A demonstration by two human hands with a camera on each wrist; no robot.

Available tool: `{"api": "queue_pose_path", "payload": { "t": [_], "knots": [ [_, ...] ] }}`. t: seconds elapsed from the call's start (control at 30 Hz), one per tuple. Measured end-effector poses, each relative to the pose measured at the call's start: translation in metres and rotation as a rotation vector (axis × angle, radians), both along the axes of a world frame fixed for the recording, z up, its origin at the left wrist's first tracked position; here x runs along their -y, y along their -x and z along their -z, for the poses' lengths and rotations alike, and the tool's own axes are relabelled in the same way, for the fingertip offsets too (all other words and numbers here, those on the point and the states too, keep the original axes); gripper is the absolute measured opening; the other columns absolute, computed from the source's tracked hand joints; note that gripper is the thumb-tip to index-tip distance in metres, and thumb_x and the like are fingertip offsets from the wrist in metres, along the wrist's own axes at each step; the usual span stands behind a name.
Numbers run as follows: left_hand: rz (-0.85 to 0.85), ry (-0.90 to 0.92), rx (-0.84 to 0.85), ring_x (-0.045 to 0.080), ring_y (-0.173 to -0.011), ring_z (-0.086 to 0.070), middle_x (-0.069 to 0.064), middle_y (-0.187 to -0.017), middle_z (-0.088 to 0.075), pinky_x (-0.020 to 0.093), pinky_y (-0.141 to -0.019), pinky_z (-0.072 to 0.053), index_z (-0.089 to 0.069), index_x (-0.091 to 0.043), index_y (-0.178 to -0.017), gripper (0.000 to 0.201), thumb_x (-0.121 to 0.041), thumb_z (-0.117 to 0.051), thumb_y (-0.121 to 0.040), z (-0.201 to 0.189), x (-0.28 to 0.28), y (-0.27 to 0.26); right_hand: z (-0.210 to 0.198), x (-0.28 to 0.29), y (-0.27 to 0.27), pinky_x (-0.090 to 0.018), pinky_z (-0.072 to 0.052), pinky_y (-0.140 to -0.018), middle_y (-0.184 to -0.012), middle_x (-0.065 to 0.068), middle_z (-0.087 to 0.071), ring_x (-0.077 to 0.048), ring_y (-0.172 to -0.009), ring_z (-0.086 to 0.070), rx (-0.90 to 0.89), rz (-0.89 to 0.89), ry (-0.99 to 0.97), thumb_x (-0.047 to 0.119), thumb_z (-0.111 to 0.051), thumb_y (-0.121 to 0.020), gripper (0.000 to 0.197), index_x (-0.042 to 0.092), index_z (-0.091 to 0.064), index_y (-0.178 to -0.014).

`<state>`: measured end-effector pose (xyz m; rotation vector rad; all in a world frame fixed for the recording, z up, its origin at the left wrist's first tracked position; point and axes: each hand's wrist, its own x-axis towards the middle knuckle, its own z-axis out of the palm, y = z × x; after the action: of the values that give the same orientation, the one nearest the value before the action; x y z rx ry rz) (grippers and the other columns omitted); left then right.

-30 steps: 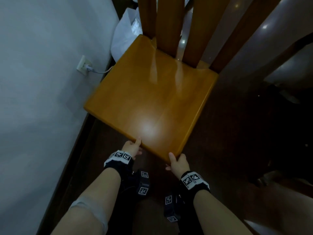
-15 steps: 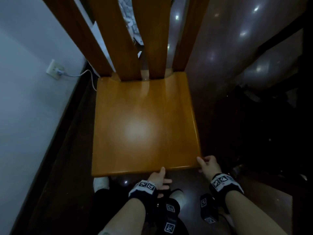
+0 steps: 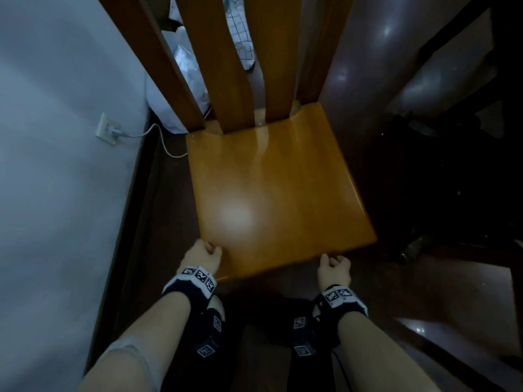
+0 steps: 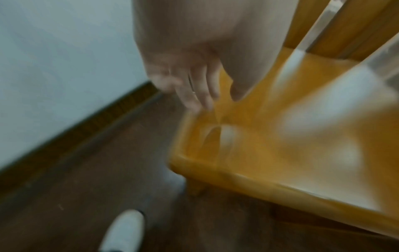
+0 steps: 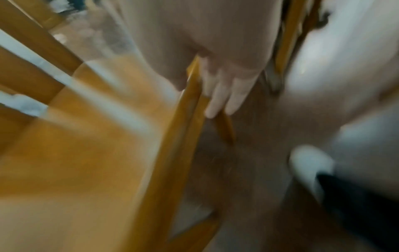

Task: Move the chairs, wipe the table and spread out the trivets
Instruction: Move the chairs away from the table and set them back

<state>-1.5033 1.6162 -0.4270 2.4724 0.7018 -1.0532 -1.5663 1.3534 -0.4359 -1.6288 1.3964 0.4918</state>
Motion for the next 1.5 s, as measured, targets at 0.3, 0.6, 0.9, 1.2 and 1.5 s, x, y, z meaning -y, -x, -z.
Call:
{"api": "queue_pose_path", "payload": {
  "t": [0.3,0.6,0.9,1.2,1.5],
  "knots": [
    [0.034,0.098,-0.069,0.031,-0.110,-0.058,0.013,-0.126,-0.058,0.032,-0.083,-0.046,-0.037,-0.007,-0.139,0.072,-0.054,-0.056,-0.089,0.054,-0.038,-0.014,0.040,-0.105,-0.007,-0.048,-0.051,-0.093,-0.138,-0.021,-0.047,-0.035,-0.112,-0.059,-0.037,0.303,-0.475,0.042,-0.051,-0.097,0.066,0.002,-0.026,-0.143],
    [-0.062,0.142,-0.106,0.030,-0.111,-0.057,0.014,-0.129,-0.055,0.035,-0.087,-0.046,-0.043,-0.003,-0.136,0.075,-0.057,-0.058,-0.086,0.061,-0.024,-0.006,0.058,-0.090,-0.002,-0.040,-0.054,-0.081,-0.132,-0.027,-0.052,-0.040,-0.102,-0.064,-0.062,0.166,-0.391,0.037,-0.045,-0.100,0.059,-0.004,-0.029,-0.140],
    [-0.131,0.244,-0.083,0.024,-0.082,-0.052,0.005,-0.097,-0.055,0.031,-0.071,-0.041,-0.043,-0.014,-0.101,0.049,-0.058,-0.058,-0.086,0.056,0.111,0.075,0.047,0.053,0.017,-0.049,-0.052,-0.092,-0.123,-0.021,-0.056,-0.037,-0.098,-0.062,-0.112,-0.060,-0.147,0.046,-0.042,-0.099,0.055,-0.001,-0.041,-0.127],
    [-0.287,0.336,-0.020,0.016,-0.069,-0.048,-0.004,-0.081,-0.048,0.030,-0.066,-0.038,-0.042,-0.014,-0.099,0.049,-0.058,-0.060,-0.084,0.065,0.197,0.105,0.061,0.138,0.013,-0.042,-0.053,-0.078,-0.116,-0.022,-0.058,-0.033,-0.083,-0.061,-0.100,-0.258,0.075,0.049,-0.038,-0.099,0.058,-0.003,-0.044,-0.124],
    [0.082,0.265,-0.008,0.020,-0.077,-0.054,0.000,-0.092,-0.054,0.030,-0.068,-0.042,-0.043,-0.017,-0.108,0.025,-0.040,-0.040,-0.100,-0.003,0.157,0.099,-0.019,0.114,0.043,-0.035,-0.040,-0.085,-0.129,-0.017,-0.053,-0.035,-0.114,-0.053,-0.118,-0.420,0.100,0.034,-0.033,-0.103,0.043,0.009,-0.039,-0.138]
  ]
}}
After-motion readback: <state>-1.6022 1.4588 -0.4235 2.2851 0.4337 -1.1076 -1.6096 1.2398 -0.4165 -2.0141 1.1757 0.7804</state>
